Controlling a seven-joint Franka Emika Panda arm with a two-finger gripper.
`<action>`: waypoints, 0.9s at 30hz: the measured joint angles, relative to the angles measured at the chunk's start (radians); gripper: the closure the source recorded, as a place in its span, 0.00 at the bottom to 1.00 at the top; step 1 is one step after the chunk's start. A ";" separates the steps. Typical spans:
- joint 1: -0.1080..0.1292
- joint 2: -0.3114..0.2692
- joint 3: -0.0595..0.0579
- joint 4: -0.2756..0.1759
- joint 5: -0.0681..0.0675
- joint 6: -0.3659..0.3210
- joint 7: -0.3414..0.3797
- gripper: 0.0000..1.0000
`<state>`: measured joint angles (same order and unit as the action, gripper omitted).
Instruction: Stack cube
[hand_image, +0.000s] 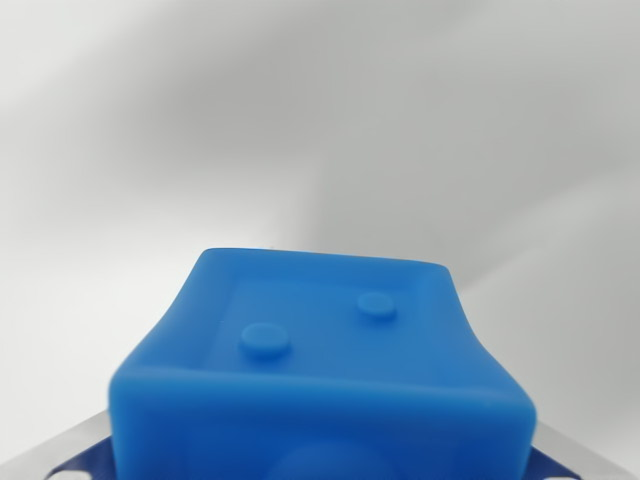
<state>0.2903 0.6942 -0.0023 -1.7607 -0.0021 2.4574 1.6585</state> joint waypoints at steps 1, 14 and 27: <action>0.000 -0.006 0.000 -0.001 0.000 -0.004 0.000 1.00; 0.000 -0.080 0.000 -0.012 0.000 -0.066 0.000 1.00; -0.023 -0.114 0.000 -0.029 0.000 -0.087 -0.060 1.00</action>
<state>0.2670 0.5802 -0.0022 -1.7899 -0.0021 2.3701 1.5987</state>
